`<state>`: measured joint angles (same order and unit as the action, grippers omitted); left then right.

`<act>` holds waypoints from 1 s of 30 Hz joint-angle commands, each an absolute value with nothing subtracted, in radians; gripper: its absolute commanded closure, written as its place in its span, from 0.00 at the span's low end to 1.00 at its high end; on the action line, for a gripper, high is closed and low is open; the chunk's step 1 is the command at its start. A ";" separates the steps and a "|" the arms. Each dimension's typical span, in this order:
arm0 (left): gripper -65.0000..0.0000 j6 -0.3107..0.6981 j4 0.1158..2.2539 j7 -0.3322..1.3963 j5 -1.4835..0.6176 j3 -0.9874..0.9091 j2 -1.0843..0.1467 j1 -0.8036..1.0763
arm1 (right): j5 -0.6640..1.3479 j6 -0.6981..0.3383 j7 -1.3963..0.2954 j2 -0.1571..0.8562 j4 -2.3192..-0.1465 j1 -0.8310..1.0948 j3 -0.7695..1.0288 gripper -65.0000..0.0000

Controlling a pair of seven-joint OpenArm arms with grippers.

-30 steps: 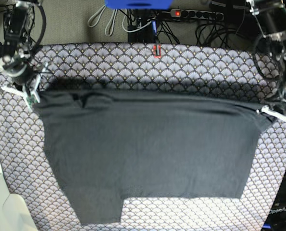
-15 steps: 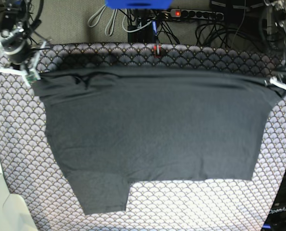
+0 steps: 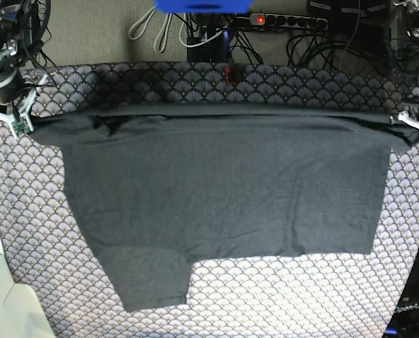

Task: Fold the T-shirt properly
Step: 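Pull the gripped edge away from the hem with both grippers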

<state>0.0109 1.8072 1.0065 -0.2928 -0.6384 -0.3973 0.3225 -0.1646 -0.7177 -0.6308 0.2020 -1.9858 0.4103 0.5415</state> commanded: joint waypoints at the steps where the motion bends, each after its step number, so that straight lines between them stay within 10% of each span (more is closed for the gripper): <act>1: 0.99 -0.001 1.824 0.986 -0.271 -0.644 -0.418 0.314 | -0.183 -0.698 -0.627 0.219 -2.005 0.406 0.553 1.00; 30: 0.99 -0.001 1.751 1.109 -0.260 -0.499 -0.470 0.160 | -0.183 -0.698 -0.737 0.280 -2.002 0.366 0.420 1.00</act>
<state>0.0067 1.7359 1.1255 -0.2756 -0.4843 -0.4480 0.1688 -0.1780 -0.7097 -0.7441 0.2680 -1.9869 0.3653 0.4110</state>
